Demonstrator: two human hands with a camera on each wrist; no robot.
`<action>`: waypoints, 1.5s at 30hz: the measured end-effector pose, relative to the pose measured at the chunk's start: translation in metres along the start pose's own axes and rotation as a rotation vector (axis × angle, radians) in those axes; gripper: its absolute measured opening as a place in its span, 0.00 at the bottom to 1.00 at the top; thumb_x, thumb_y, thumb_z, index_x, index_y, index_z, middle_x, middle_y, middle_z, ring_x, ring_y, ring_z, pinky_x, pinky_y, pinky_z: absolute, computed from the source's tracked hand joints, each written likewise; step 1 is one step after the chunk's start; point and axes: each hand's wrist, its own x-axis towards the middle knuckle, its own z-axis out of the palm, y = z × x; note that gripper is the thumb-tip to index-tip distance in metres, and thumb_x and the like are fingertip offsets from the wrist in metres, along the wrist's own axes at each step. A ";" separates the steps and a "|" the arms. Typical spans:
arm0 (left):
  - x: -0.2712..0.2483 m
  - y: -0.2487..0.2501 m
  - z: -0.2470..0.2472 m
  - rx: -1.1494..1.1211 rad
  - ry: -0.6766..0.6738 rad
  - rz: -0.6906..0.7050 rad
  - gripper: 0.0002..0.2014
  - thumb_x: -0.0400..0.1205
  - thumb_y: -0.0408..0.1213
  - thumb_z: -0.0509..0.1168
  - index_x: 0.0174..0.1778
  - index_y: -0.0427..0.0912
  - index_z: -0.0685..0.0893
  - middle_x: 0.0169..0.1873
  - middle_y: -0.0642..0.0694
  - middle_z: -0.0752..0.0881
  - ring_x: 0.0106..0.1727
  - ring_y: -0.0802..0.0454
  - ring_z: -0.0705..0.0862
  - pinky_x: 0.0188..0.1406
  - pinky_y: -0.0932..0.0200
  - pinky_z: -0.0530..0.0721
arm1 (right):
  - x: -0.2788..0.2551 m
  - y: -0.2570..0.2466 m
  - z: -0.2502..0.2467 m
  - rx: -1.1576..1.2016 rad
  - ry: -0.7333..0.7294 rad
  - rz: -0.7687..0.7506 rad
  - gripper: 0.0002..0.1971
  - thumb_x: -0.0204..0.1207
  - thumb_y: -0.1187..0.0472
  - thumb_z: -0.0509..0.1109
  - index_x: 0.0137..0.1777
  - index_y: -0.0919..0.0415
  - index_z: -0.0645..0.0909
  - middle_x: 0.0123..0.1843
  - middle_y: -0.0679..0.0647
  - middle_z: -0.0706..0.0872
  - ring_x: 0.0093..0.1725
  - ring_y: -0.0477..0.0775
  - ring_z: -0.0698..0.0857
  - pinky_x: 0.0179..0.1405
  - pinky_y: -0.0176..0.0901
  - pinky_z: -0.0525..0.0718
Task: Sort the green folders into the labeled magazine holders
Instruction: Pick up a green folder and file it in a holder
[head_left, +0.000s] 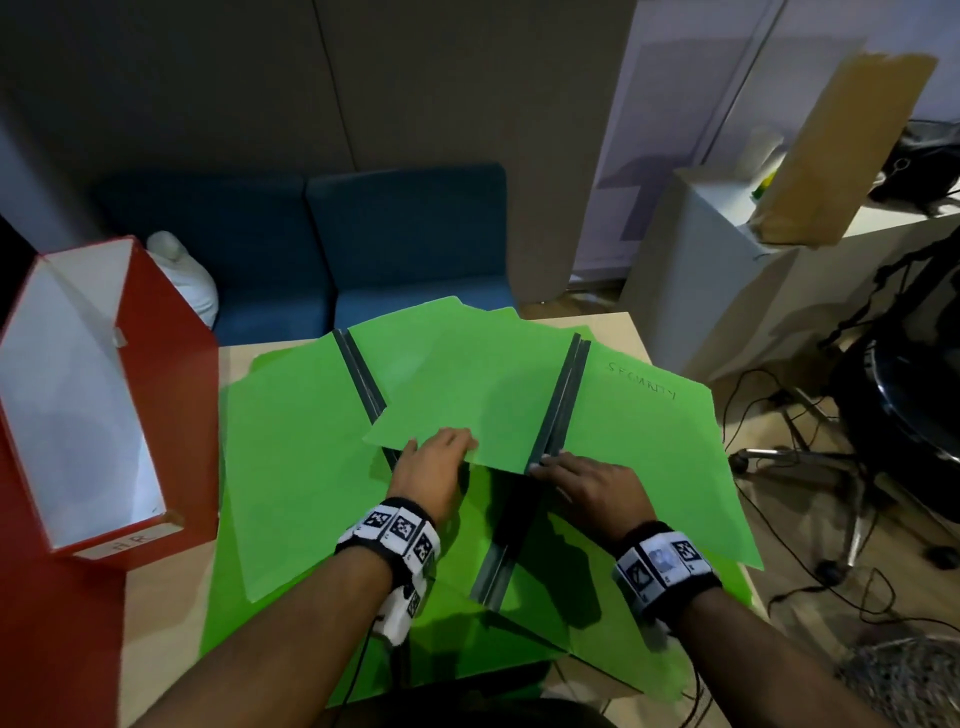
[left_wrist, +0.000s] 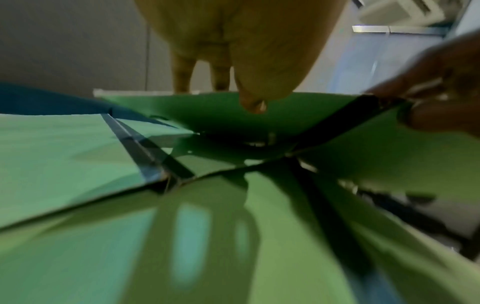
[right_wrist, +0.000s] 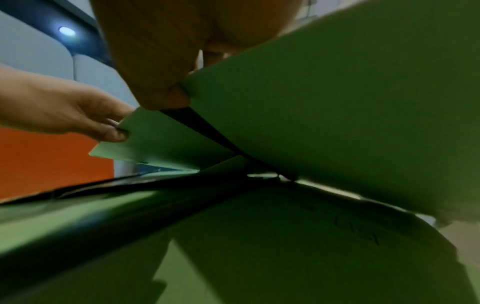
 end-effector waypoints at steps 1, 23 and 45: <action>0.000 -0.001 -0.012 -0.024 0.068 0.000 0.31 0.76 0.21 0.63 0.73 0.53 0.73 0.75 0.54 0.74 0.74 0.53 0.74 0.82 0.42 0.58 | 0.006 -0.001 -0.007 0.012 0.048 0.007 0.18 0.62 0.62 0.85 0.53 0.54 0.88 0.47 0.49 0.92 0.40 0.51 0.92 0.27 0.41 0.87; -0.042 -0.041 -0.051 -0.327 0.378 -0.080 0.38 0.78 0.23 0.66 0.81 0.57 0.63 0.77 0.52 0.72 0.72 0.50 0.76 0.74 0.48 0.75 | 0.116 -0.049 -0.066 -0.011 0.392 -0.287 0.12 0.76 0.58 0.69 0.58 0.55 0.88 0.57 0.53 0.90 0.50 0.55 0.90 0.37 0.48 0.90; -0.116 -0.074 -0.188 0.081 1.053 0.283 0.05 0.87 0.36 0.60 0.49 0.50 0.79 0.71 0.45 0.72 0.84 0.41 0.54 0.76 0.24 0.54 | 0.108 -0.098 -0.126 0.176 0.087 -0.710 0.09 0.80 0.52 0.67 0.48 0.49 0.90 0.46 0.44 0.92 0.47 0.48 0.90 0.64 0.58 0.82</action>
